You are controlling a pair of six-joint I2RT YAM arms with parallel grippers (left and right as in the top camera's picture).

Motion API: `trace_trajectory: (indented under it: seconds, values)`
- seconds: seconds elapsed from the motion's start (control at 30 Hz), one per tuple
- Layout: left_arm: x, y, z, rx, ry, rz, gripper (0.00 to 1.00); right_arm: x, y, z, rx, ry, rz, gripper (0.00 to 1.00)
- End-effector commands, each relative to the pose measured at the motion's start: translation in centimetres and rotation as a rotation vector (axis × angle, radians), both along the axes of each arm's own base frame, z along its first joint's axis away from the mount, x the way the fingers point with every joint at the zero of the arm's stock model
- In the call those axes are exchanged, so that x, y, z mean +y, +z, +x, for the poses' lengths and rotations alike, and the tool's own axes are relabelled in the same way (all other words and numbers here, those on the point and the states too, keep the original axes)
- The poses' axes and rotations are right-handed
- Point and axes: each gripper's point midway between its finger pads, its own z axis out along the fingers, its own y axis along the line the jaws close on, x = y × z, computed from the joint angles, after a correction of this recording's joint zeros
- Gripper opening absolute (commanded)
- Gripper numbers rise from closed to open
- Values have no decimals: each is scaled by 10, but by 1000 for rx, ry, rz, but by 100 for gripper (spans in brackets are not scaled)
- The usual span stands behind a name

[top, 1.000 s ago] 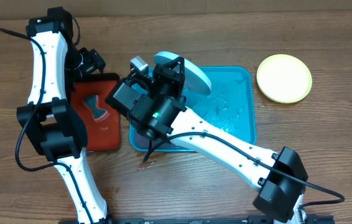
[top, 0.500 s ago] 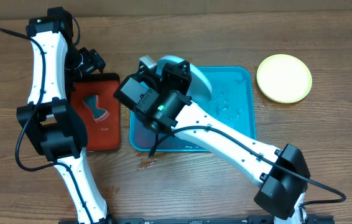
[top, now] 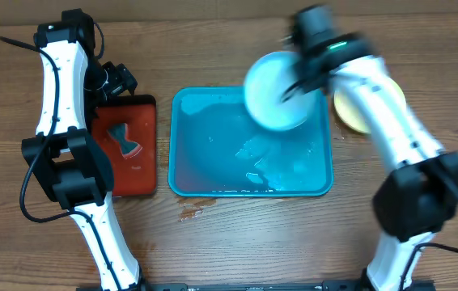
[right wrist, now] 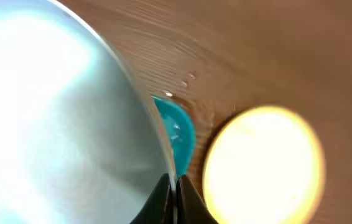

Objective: Clean dirty plates on tray and stack at the side
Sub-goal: 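Carry the white plate right and set it on the yellow plate stack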

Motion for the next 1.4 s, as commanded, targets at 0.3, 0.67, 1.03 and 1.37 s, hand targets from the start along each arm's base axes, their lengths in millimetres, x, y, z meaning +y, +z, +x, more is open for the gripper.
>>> trace_trajectory:
  seconds: [0.3, 0.67, 1.03, 1.37]
  values:
    - [-2, 9, 2, -26, -10, -6, 100, -158, -26, -19, 133, -388, 629, 4]
    - [-3, 9, 2, -26, -10, -6, 100, -235, -97, -36, 123, -790, 553, 4]
    - [-2, 9, 2, -26, -10, -6, 100, -234, -115, -39, 135, -794, 551, 10]
    - [-2, 9, 2, -27, -10, -5, 100, -219, -99, -54, 191, -780, 595, 100]
